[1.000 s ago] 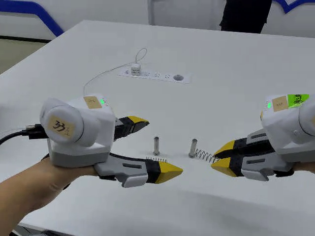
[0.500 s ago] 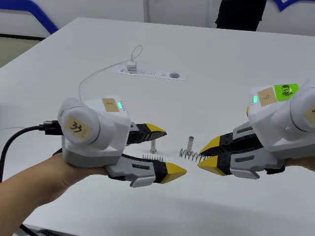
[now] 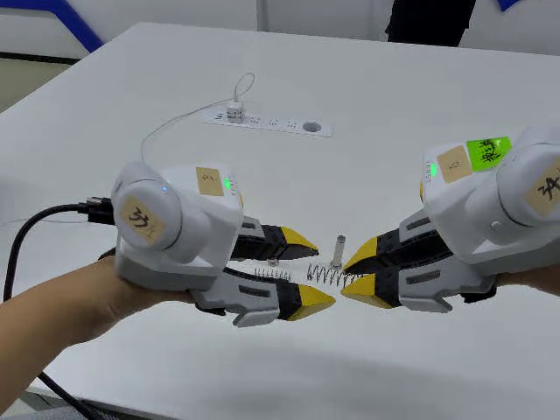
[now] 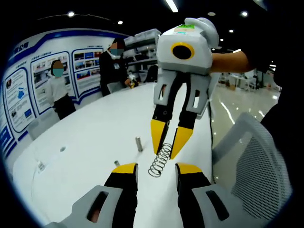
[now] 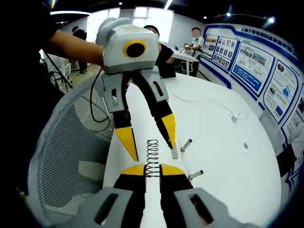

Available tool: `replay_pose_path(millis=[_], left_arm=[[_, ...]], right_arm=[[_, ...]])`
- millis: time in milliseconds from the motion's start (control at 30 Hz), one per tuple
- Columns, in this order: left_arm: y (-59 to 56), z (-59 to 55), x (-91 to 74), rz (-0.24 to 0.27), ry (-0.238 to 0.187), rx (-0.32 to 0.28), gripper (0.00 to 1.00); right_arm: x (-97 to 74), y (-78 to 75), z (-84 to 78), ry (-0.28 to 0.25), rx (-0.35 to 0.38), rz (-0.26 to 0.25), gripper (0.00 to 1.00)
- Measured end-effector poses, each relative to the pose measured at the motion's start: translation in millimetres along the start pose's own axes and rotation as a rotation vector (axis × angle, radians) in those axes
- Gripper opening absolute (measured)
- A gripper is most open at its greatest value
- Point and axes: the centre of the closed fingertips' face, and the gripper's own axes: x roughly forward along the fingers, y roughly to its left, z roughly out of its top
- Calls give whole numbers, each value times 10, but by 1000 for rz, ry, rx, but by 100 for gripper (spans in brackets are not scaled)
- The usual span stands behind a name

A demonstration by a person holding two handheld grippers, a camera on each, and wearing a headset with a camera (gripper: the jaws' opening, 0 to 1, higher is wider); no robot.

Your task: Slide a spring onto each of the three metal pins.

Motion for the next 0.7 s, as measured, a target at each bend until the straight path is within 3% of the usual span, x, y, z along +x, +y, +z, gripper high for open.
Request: replay_pose_path(millis=[233, 533, 700], left_arm=[[2, 13, 21, -10, 19, 49, 18], [-48, -9, -2, -59, 48, 40, 13], [-52, -16, 46, -62, 69, 81, 11]], right_arm=[[0, -16, -15, 2, -10, -4, 10], [1, 40, -1, 1, -32, 21, 10], [-6, 32, -23, 13, -55, 23, 11]])
